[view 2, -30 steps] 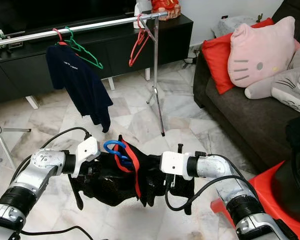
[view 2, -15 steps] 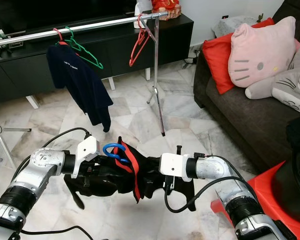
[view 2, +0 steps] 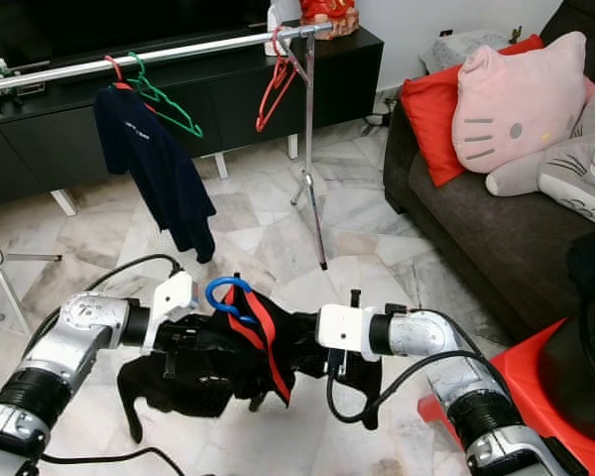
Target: Hang hanger
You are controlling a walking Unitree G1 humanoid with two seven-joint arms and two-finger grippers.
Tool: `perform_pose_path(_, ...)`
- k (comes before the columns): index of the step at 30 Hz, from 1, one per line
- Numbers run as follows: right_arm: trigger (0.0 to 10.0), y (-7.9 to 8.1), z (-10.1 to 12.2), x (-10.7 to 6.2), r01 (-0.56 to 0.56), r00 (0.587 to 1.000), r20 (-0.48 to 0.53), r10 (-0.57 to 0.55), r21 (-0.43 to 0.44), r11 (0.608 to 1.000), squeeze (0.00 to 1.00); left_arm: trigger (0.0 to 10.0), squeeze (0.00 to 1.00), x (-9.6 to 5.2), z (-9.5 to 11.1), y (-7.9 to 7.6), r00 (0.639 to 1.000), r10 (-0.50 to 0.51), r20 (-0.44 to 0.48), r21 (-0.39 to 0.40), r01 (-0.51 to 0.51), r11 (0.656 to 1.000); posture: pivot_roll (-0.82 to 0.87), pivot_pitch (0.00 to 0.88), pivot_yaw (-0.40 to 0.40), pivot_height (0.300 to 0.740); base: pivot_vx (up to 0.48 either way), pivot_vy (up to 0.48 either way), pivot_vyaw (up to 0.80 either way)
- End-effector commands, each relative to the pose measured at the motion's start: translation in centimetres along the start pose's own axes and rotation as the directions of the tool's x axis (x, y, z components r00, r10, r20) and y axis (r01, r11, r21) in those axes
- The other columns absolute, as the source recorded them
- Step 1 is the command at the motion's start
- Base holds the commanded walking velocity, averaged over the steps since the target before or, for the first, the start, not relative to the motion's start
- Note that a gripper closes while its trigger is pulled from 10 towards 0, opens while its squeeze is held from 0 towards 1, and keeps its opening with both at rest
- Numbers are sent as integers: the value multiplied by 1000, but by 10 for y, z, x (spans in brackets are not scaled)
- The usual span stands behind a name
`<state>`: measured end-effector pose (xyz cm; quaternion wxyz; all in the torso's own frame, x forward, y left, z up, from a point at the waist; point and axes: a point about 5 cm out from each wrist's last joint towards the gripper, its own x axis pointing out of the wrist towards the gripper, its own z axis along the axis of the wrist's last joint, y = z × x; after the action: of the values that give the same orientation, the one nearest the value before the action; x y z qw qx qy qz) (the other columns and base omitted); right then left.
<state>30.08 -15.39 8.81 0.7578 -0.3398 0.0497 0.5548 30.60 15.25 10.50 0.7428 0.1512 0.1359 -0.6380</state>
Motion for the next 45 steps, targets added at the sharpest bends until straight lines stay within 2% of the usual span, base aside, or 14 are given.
perform_pose_path(1,9490,-6,7,1,44,998,53,-46,25,999,1000,0,0,5,-4,-7,999,-44,2,-19,44,999,-73,72,47,740,0,0,0)
perform_pose_path(2,10000,-6,7,2,40,998,55,-42,31,999,1000,0,0,5,-5,-7,999,-46,1,-20,46,999,-73,72,47,740,0,0,0)
perform_pose_path(13,10000,-5,9,1,-5,998,62,3,38,999,1000,0,0,8,-7,-7,1000,-7,-22,3,7,1000,-78,57,41,740,0,0,0)
perform_pose_path(25,10000,-3,9,-2,-53,998,48,51,37,998,1000,0,0,11,-16,-4,991,137,-8,-2,-137,991,-82,61,30,740,0,0,0)
perform_pose_path(30,10000,-12,8,-5,18,1000,24,-18,19,1000,1000,0,0,11,-22,-2,968,250,7,-16,-250,968,-83,61,24,740,0,0,0)
perform_pose_path(31,10000,-15,7,-5,52,998,21,-53,18,998,678,0,0,9,-25,-1,958,288,7,-19,-288,957,-83,61,24,740,0,0,0)
perform_pose_path(32,10000,-18,7,-6,81,996,21,-81,24,996,0,0,0,8,-26,0,946,325,6,-24,-325,945,-84,60,22,740,0,0,0)
perform_pose_path(34,10000,-25,8,-8,154,985,66,-162,107,982,0,0,0,4,-34,2,904,427,12,-59,-426,903,-84,59,20,740,0,0,0)
perform_pose_path(39,10000,-30,10,-9,236,959,110,-261,197,951,0,0,0,2,-40,0,858,513,29,-87,-509,856,-84,59,20,740,0,0,0)
perform_pose_path(40,10000,-34,7,-10,303,933,114,-342,266,915,0,0,0,-1,-44,-1,817,575,30,-82,-572,816,-83,55,8,740,0,0,0)
perform_pose_path(41,10000,-36,4,-11,351,913,99,-396,301,886,0,0,0,-2,-45,-1,794,607,34,-96,-602,792,-83,52,5,740,0,0,0)
perform_pose_path(43,10000,-38,-5,-13,431,879,46,-475,349,832,0,0,0,-3,-46,-1,768,638,44,-111,-631,768,-82,52,3,740,0,0,0)
perform_pose_path(44,10000,-38,-12,-13,477,857,-1,-516,379,793,0,0,0,-3,-47,0,749,662,40,-110,-655,748,-79,50,1,740,0,0,0)
perform_pose_path(45,10000,-36,-27,-14,566,806,-109,-582,429,704,0,1529,0,-5,-48,0,706,707,39,-115,-700,705,-76,50,0,740,0,0,0)
